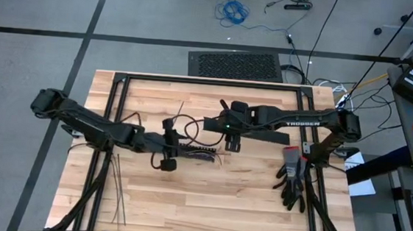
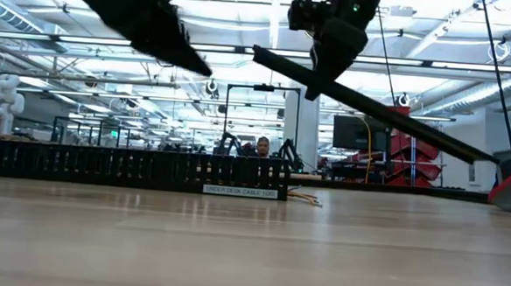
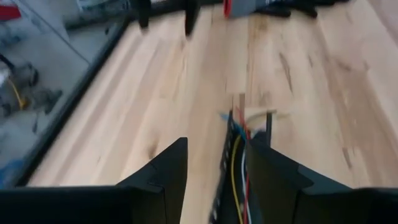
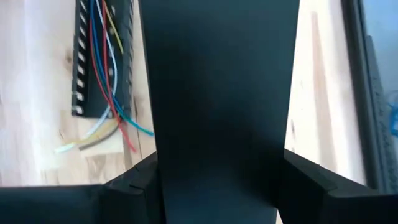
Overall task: Ziptie cables
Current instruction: Close the black cable duct
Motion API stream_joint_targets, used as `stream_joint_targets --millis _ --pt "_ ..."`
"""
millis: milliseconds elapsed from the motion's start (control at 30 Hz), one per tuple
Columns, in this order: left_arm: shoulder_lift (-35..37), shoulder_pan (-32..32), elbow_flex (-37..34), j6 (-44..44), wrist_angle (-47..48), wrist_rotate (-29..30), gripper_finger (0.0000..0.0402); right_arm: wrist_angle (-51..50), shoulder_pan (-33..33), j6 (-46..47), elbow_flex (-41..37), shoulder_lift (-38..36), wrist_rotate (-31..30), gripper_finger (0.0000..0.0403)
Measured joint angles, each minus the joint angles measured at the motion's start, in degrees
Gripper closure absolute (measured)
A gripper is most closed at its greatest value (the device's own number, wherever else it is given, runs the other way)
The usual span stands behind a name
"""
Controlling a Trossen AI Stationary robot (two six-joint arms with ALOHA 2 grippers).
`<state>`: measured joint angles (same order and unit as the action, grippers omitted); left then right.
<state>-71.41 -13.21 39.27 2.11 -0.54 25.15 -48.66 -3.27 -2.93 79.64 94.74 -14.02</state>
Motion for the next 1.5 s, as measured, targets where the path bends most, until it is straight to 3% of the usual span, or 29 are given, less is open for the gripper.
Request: stream_joint_targets --millis 233,500,933,1167,1333,1500 --pt "-3.09 -0.11 -0.02 -6.71 7.61 -0.66 0.0242 -7.66 -0.79 1.1 0.43 1.25 -3.32 0.019" --pt "-5.12 -0.11 -0.02 -7.8 7.99 -1.19 0.0242 -11.11 -0.76 3.24 0.41 5.8 -3.48 0.0194" --pt "-5.58 -0.33 -2.5 -9.67 8.17 -9.96 0.0236 -12.64 0.81 3.36 0.34 14.5 0.83 0.0194" --pt "-10.66 -0.33 -2.84 -1.55 -0.37 -13.65 0.0171 -12.6 2.27 3.99 0.34 14.47 0.89 0.0194" --pt "-14.01 1.38 -2.31 3.01 -2.12 -11.24 0.0114 -12.73 2.32 4.22 0.34 14.42 0.87 0.0194" --pt "-14.37 5.62 -2.19 3.39 -4.05 -10.4 0.0087 -14.31 2.27 4.23 0.34 14.38 1.08 0.0194"
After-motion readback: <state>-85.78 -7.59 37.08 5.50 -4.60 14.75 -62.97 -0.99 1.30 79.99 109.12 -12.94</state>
